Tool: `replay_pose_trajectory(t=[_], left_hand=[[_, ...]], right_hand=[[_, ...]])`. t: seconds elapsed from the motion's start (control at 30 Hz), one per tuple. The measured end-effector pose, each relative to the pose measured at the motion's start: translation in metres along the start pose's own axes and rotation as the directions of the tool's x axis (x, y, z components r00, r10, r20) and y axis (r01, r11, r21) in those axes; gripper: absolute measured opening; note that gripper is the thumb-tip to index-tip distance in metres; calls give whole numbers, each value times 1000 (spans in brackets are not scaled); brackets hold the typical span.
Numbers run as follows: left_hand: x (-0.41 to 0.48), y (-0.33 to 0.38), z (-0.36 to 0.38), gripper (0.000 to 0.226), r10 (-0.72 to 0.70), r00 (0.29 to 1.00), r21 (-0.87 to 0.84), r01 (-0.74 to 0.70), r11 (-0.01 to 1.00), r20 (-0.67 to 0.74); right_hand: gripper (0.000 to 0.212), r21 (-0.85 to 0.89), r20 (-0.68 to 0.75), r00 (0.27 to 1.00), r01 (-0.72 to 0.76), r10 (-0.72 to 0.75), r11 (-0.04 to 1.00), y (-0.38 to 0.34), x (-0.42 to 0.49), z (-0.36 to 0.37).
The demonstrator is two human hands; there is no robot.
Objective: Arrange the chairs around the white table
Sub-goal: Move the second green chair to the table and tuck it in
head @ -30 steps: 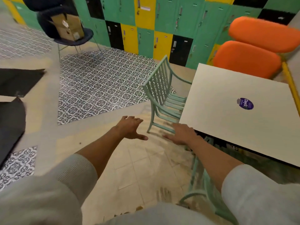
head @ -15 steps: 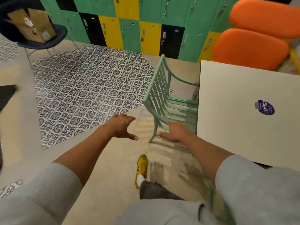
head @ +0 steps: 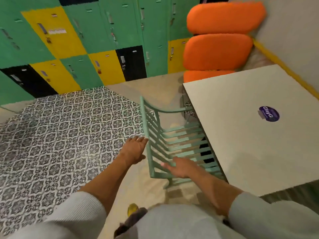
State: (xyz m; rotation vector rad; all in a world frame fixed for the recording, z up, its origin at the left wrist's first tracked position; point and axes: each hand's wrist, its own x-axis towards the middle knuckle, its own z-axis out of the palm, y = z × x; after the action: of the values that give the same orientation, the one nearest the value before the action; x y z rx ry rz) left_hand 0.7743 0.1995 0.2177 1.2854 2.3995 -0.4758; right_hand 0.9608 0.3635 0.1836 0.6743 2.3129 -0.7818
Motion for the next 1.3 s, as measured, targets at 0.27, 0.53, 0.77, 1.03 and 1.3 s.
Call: replay_pose_trajectory(t=[0.27, 0.53, 0.77, 1.03, 1.3], left_hand=[[172, -35, -59, 74, 359, 928, 375, -367, 851, 95], [295, -98, -49, 53, 706, 644, 431, -749, 503, 295], [341, -152, -54, 103, 727, 507, 262, -862, 434, 463], [336, -159, -37, 41, 807, 524, 456, -809, 371, 273], [321, -138, -29, 42, 799, 534, 420, -815, 400, 276]], right_hand=[[135, 401, -66, 958, -232, 280, 886, -8, 54, 3], [144, 714, 82, 757, -499, 648, 492, -117, 110, 39], [77, 622, -77, 571, -613, 818, 487, -195, 137, 57], [26, 483, -206, 439, -732, 875, 481, -196, 142, 50], [33, 490, -149, 431, -750, 890, 445, -176, 132, 71]])
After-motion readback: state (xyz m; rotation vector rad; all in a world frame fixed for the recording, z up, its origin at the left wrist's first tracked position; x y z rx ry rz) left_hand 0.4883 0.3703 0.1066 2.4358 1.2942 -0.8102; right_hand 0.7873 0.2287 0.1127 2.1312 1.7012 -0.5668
